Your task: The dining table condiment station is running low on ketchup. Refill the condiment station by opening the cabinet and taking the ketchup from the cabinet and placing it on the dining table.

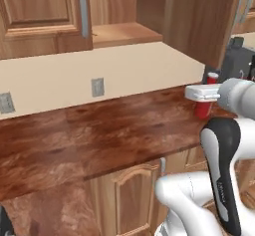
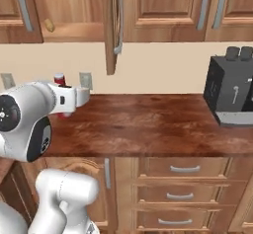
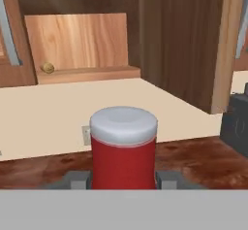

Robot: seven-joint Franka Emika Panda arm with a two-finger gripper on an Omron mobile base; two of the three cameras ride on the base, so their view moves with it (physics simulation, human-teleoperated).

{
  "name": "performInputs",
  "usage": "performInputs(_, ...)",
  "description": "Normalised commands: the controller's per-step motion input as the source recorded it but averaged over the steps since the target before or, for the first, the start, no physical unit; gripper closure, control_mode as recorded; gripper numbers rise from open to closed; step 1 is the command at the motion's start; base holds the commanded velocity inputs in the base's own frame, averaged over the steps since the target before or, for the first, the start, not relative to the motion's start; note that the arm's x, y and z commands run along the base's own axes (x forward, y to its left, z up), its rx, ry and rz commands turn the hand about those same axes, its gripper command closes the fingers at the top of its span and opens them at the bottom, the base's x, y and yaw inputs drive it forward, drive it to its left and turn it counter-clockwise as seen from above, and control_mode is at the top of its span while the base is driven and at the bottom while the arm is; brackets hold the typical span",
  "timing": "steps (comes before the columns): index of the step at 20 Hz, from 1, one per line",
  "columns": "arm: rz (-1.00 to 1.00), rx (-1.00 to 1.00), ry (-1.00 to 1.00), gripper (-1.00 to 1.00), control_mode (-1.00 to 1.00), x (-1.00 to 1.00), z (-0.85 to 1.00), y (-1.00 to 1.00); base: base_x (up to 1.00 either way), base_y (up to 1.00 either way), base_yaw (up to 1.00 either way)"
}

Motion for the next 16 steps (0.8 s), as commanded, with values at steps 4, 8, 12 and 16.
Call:
performInputs(4,0.00,0.00,0.00,1.00,1.00,0.00,0.00,0.00,-0.47,0.00,-0.83)
performInputs(8,0.00,0.00,0.00,1.00,1.00,0.00,0.00,0.00,-0.40,0.01,-0.87)
performInputs(12,0.00,0.00,0.00,1.00,1.00,0.00,0.00,0.00,-0.34,0.03,-0.91)
performInputs(16,0.00,0.00,0.00,1.00,1.00,0.00,0.00,0.00,-0.19,0.00,-0.94)
